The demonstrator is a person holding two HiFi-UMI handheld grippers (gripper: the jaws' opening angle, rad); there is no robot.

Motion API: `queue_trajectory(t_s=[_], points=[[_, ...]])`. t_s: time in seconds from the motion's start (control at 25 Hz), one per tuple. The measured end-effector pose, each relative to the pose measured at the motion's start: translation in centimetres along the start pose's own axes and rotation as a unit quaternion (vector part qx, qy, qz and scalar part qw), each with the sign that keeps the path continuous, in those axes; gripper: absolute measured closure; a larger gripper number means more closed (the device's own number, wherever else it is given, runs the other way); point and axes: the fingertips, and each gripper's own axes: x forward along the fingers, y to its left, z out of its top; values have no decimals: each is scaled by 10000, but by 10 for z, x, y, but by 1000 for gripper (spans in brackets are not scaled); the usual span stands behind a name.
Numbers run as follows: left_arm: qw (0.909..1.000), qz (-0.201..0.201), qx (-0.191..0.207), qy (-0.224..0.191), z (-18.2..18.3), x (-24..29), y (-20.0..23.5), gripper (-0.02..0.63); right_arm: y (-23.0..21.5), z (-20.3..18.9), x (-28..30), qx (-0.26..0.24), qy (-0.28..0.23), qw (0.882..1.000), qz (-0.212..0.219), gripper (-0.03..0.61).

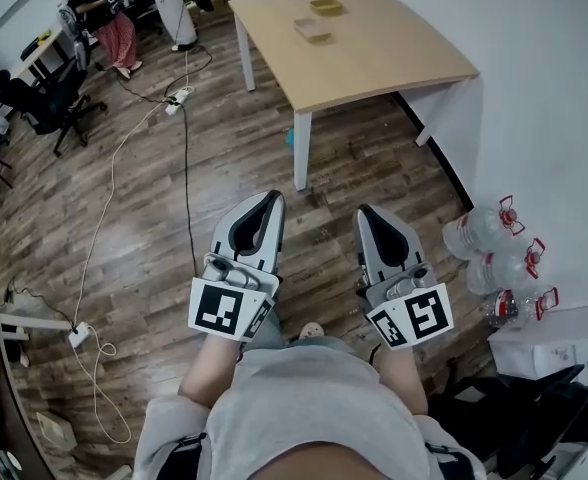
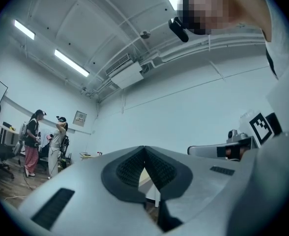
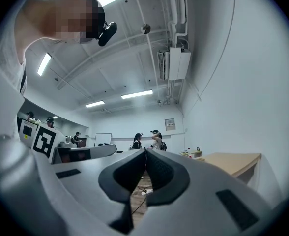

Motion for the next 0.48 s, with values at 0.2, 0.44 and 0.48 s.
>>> queue_trajectory(t_s=[0.2, 0.44, 0.48], points=[[9998, -173, 8, 50, -3, 16, 30, 598, 0, -4, 30, 12, 2, 9999, -165, 568], [9991, -416, 31, 77, -4, 35, 68, 598, -1, -8, 72, 11, -31, 9992, -388, 568], [9990, -447, 29, 79, -4, 38, 75, 598, 0, -9, 79, 6, -29, 9991, -412, 568]])
